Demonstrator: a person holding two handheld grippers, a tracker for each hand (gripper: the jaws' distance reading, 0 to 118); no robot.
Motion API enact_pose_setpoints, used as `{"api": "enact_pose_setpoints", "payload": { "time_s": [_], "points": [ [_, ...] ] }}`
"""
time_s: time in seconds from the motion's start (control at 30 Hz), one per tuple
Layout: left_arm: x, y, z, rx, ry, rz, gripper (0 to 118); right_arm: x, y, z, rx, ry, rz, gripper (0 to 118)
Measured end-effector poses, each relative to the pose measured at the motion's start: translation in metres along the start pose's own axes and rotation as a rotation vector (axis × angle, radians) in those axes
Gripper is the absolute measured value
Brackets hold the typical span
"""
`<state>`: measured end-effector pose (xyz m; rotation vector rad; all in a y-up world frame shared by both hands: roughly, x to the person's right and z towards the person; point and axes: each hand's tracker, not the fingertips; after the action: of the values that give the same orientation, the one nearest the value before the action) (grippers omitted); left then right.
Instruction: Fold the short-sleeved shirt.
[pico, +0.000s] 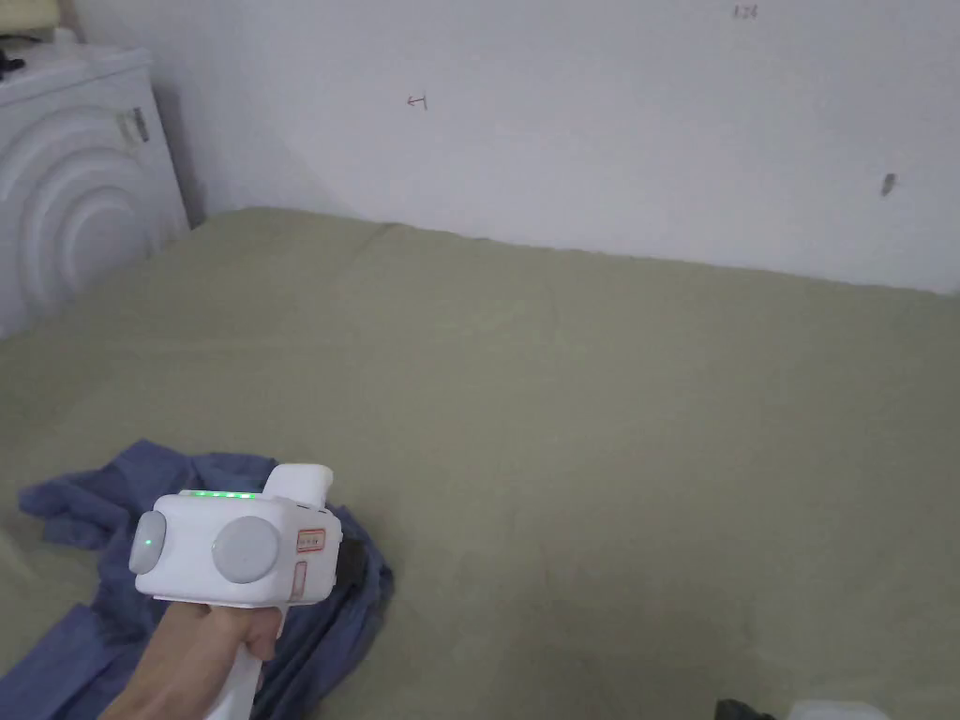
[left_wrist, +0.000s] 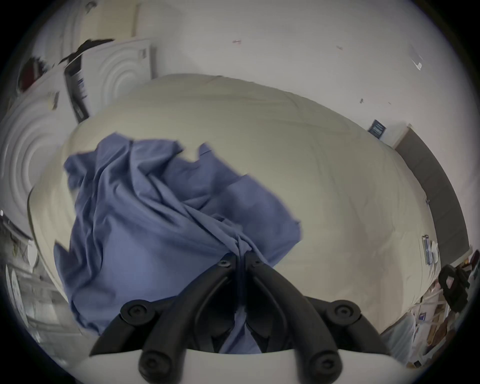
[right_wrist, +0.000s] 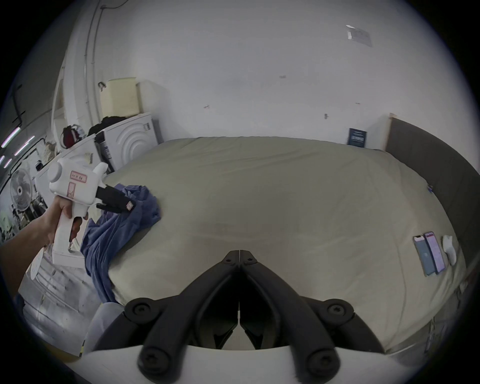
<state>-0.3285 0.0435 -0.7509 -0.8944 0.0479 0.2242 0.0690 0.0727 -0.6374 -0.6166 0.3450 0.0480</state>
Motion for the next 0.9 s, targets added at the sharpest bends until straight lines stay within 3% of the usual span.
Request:
{"api": "enact_pose_setpoints", "payload": {
  "time_s": [0.4, 0.7, 0.9],
  "points": [
    [0.283, 0.065, -0.032, 0.037, -0.368, -0.300, 2, 0.084, -0.011, 0.028, -0.009, -0.185, -0.135, 1],
    [0.465, 0.044, -0.063, -0.052, -0.625, -0.460, 2, 0.136, -0.029, 0.025, -0.062, -0.290, -0.239, 1],
    [0.494, -0.014, -0.136, -0.208, -0.368, -0.553, 2, 0.142, -0.040, 0.018, -0.100, -0.292, -0.266, 1]
  ]
}}
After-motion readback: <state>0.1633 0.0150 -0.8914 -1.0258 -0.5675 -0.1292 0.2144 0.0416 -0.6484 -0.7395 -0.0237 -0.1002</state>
